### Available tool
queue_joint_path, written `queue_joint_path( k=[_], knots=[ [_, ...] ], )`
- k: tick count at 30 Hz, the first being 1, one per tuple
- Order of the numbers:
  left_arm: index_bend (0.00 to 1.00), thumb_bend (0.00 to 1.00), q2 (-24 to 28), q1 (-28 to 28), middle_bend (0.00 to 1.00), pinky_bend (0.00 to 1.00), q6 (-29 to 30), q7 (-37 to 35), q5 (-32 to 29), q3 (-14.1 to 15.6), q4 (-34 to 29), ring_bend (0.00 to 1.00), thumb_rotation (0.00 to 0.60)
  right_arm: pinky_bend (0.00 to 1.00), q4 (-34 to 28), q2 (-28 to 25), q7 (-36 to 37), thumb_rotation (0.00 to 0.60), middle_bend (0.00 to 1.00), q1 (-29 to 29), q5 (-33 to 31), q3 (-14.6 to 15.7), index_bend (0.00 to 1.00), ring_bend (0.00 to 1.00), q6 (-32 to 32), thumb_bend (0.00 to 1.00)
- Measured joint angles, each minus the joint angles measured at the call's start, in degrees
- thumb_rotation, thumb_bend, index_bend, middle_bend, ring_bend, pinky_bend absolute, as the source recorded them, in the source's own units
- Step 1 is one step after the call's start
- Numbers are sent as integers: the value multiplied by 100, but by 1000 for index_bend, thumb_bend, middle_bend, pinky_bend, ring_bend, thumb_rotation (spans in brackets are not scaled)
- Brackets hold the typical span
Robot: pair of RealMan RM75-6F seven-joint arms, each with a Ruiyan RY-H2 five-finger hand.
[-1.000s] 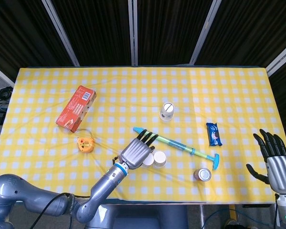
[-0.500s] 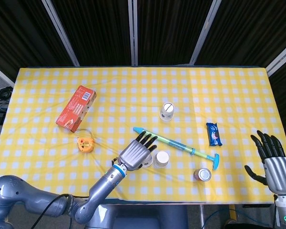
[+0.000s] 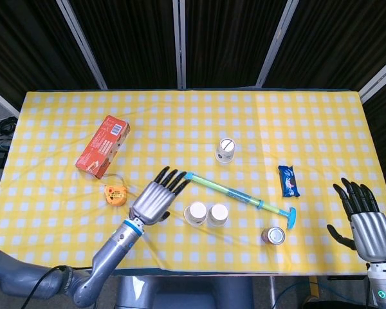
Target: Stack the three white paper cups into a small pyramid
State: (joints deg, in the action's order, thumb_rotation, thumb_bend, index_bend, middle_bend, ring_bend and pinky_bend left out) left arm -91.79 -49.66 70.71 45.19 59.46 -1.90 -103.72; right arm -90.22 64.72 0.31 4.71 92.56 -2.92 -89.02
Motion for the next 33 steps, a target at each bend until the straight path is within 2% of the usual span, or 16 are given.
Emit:
queue_joint_path(
  k=[5,10,17,20,23,28,33],
  knots=[
    [0,214,712,682,0,0,770,-472,728,538,-239,0,600,0,-5,89,-220,600,0,34,9,18,48,0,77,134],
    [0,210,1332,1536,0,0,1660,-1204,1560,1163,-167,0,600,0,-54,174,-396,600,0,115,-140,-66,48,0,210,134],
    [0,210,2007,2606,0,0,2427,-2428,2318,1674,278,0,600,0,-541,154,-865,600,0,517,-427,-342,48,0,746,133],
    [0,210,2210,2819,0,0,2518,-2603,2490,1720,345,0,600,0,-840,110,-1162,600,0,801,-640,-540,53,0,1091,134],
    [0,209,2306,2934,0,0,2553,-2773,2598,1638,387,0,600,0,-1073,111,-1459,600,0,1170,-974,-784,82,0,1517,134],
    [0,209,2431,3047,0,0,2413,-3025,2677,1421,447,0,600,3,-1247,251,-1967,600,0,1936,-1857,-1187,173,0,2396,133],
    [0,210,2481,3116,0,0,2232,-3146,2673,1260,497,0,600,21,-1142,565,-2449,600,0,2652,-2816,-1489,232,0,3034,134]
  ],
)
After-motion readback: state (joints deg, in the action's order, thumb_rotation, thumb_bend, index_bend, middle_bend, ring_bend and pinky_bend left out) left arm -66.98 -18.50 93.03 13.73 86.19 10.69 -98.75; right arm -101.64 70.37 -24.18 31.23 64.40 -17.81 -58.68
